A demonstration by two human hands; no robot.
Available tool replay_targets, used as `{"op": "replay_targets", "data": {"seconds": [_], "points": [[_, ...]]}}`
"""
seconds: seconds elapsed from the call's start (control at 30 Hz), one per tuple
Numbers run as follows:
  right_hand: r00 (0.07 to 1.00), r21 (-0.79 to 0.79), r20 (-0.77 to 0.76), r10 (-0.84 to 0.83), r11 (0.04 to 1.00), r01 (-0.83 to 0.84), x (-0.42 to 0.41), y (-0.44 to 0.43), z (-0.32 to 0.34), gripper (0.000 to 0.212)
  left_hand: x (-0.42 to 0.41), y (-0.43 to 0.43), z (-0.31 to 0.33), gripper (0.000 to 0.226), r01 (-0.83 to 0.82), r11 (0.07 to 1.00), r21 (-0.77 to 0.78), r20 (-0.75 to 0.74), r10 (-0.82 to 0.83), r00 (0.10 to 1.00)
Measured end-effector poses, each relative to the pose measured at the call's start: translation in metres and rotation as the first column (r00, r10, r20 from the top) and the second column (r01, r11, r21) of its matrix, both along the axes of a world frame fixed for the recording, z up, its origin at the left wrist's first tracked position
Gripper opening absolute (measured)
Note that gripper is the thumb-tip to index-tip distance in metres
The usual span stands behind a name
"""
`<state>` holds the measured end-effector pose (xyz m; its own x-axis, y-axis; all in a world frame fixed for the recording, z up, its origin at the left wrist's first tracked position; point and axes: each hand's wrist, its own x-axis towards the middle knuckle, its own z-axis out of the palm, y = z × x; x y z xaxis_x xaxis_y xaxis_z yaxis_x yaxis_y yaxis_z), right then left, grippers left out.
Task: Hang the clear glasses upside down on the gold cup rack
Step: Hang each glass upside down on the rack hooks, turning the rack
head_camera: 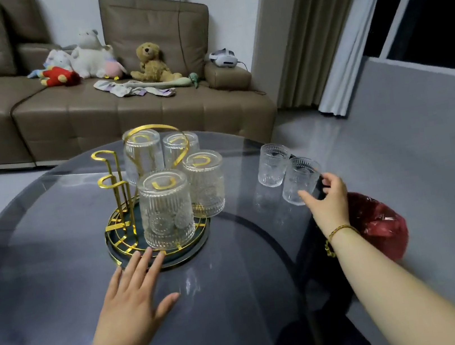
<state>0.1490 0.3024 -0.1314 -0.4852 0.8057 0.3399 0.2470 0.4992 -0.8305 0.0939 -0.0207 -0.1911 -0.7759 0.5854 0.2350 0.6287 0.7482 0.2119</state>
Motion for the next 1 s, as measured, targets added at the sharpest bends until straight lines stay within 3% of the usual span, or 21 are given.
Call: {"op": "replay_targets", "data": {"seconds": [0.13,0.37,0.6,0.8,1.0], "points": [[0.996,-0.164,0.089,-0.008,0.986,0.022,-0.001,0.020,-0.031,0.090,-0.007,0.000,-0.015,0.112,-0.024,0.998,0.063,-0.025,0.026,0.999],[0.999,-0.231,0.031,0.011,0.973,-0.004,-0.041,0.043,-0.054,0.107,-0.006,0.005,-0.015,0.093,-0.035,0.999,-0.027,-0.069,0.033,0.997],[0.999,-0.264,-0.016,-0.044,0.964,0.038,-0.071,0.058,-0.061,0.108,-0.007,0.006,-0.016,0.090,-0.053,0.998,-0.045,-0.074,0.049,0.996],[0.995,-0.275,0.033,-0.096,0.956,0.101,-0.069,0.060,-0.062,0.087,-0.007,0.006,-0.014,0.084,-0.054,0.998,-0.029,-0.063,0.052,0.997],[0.998,-0.215,-0.029,0.056,0.975,-0.061,-0.051,0.042,-0.051,0.079,-0.007,0.004,-0.017,0.090,-0.048,0.998,0.047,-0.010,0.049,0.999]]}}
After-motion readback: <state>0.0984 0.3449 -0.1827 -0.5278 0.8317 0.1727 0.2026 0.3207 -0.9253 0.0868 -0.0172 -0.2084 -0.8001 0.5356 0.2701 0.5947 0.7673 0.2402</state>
